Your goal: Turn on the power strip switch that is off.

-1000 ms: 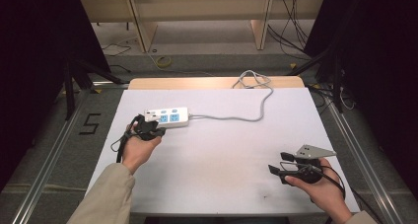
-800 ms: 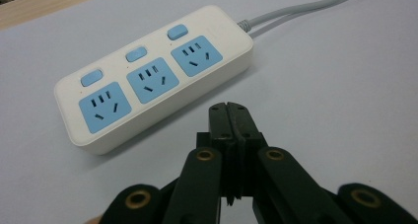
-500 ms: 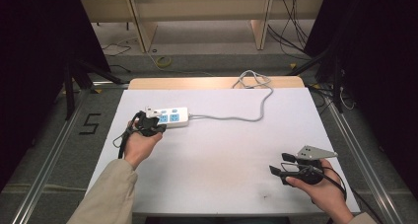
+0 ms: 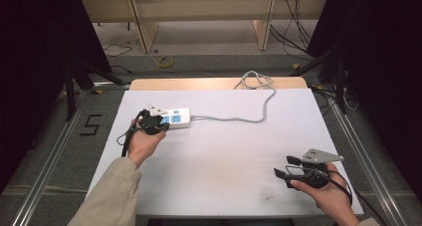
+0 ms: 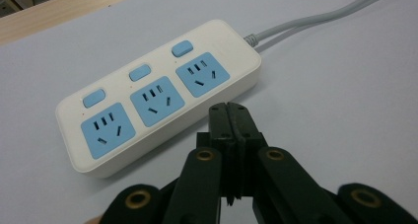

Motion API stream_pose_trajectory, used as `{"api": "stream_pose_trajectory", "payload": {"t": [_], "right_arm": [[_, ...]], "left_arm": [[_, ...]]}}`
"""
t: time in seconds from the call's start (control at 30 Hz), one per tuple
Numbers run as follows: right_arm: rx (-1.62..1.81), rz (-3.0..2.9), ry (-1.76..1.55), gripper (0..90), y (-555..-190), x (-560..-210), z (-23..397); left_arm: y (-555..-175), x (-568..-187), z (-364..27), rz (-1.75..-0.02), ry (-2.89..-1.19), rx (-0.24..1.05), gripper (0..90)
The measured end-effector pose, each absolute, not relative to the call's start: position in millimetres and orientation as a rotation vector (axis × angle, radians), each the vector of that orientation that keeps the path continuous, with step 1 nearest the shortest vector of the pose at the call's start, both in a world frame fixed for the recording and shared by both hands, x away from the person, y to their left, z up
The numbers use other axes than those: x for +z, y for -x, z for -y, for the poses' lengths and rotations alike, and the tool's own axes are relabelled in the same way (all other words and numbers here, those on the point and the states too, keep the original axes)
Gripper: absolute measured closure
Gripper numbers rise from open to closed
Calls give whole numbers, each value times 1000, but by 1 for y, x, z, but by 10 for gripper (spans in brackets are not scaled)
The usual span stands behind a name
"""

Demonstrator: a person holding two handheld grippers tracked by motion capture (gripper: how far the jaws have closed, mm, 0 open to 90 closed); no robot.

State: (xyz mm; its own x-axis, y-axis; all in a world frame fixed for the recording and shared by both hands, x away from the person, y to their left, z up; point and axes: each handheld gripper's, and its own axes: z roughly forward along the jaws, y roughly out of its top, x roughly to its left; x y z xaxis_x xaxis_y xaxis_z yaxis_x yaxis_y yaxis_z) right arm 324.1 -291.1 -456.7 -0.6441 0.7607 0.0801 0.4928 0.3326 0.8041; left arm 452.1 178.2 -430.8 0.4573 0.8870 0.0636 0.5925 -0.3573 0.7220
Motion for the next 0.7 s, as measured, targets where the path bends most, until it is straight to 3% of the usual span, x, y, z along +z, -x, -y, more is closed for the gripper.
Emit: {"api": "stream_pose_trajectory", "payload": {"t": [0.7], "right_arm": [[1201,-2277,-1142,317,-318,-457,296]], "left_arm": [[-474,-429,-169,-1224,-2073,601,899]]}}
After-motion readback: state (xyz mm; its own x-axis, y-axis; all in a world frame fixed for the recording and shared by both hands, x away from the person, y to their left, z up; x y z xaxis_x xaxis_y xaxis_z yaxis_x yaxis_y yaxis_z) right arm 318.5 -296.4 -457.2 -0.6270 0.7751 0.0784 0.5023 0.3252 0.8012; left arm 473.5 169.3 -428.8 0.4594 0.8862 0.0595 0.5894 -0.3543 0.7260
